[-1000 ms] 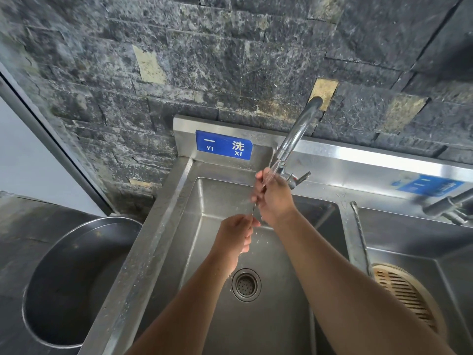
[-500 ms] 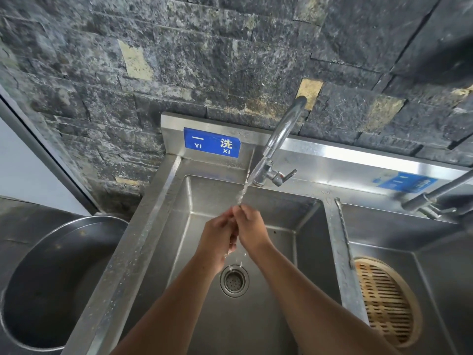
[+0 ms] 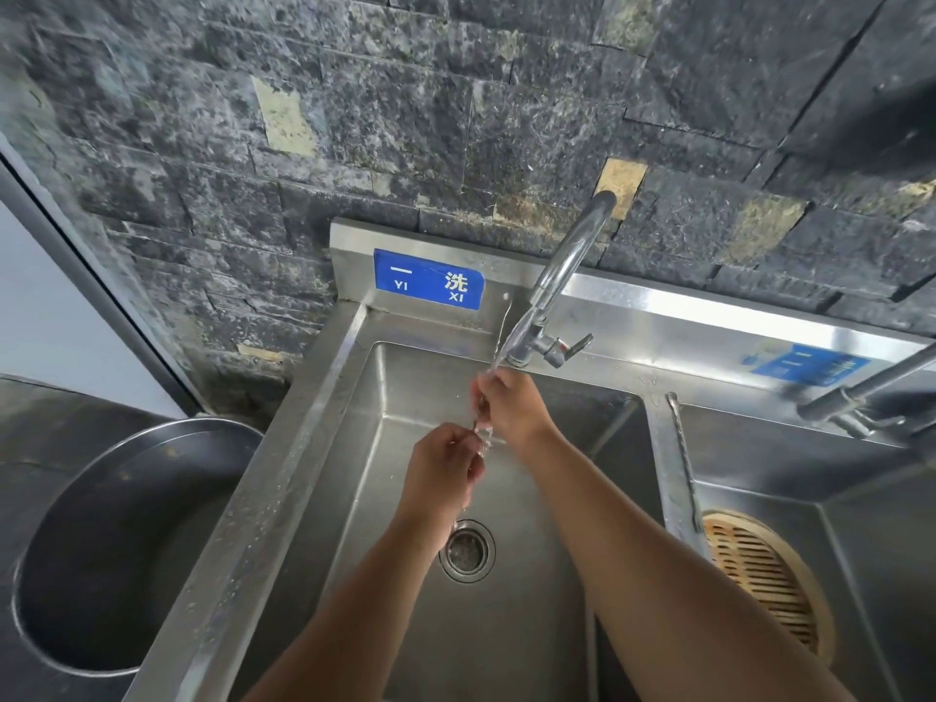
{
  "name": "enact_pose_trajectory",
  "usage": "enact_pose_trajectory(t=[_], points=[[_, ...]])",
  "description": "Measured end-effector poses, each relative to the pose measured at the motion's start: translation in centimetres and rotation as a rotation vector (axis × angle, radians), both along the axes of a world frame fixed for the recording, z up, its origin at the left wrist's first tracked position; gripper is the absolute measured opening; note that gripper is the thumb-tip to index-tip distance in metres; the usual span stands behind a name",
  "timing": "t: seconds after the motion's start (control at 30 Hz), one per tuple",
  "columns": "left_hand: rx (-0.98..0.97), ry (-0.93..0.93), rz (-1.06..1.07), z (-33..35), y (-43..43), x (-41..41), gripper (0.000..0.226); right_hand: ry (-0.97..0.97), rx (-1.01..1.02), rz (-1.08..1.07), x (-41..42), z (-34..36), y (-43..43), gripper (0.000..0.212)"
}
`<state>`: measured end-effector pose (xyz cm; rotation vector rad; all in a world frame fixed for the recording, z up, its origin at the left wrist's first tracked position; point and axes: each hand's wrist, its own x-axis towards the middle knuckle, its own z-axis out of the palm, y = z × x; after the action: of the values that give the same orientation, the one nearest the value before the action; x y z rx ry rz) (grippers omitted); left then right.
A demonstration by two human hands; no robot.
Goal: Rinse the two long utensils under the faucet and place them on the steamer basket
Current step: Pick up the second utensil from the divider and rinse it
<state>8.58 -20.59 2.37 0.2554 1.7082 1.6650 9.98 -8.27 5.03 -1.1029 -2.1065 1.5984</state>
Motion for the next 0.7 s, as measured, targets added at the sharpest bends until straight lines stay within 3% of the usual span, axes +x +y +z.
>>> enact_pose_trajectory(t=[0.4,0.7], points=[[-0.021,0.135,-0.038,-1.0,-1.9,0.7,0.019,-0.032,-0.030,-0.050,-1.2,1.6,1.9,0.038],[-0.034,0.214,-0.036,-1.9,-2.3,1.6,0.020,0.055,-0.139,-0.119,-0.9,2.5,2.1,0.032]])
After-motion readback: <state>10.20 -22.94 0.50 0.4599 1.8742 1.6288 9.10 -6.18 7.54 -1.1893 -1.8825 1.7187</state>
